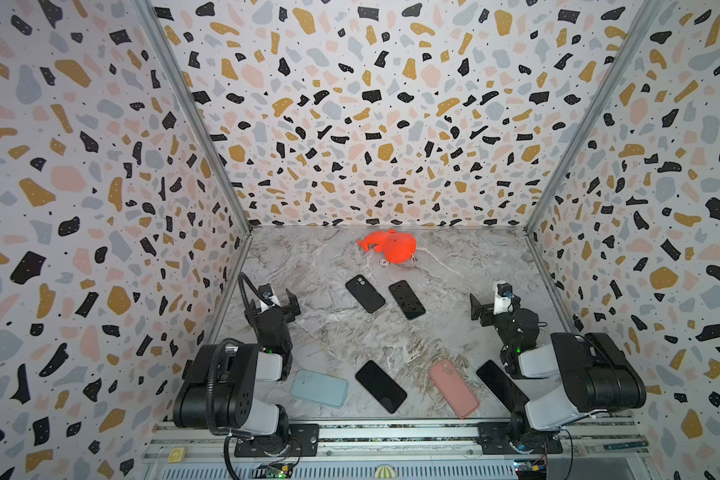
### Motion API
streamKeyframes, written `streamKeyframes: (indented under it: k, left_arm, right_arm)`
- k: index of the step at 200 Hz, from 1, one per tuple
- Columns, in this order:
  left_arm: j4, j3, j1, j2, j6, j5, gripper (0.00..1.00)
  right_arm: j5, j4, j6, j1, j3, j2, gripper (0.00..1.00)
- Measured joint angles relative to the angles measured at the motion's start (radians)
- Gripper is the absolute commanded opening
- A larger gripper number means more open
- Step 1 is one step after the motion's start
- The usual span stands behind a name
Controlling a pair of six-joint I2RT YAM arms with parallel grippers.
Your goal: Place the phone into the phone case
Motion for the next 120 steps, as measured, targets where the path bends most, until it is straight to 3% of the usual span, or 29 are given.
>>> streamKeyframes:
  k: [120]
  left_arm:
    - [0.000, 0.000, 0.000, 0.000, 0.000, 0.000, 1.00]
  right_arm:
    - [-0.010, 0.011, 0.000, -0.002, -0.004, 0.000, 0.99]
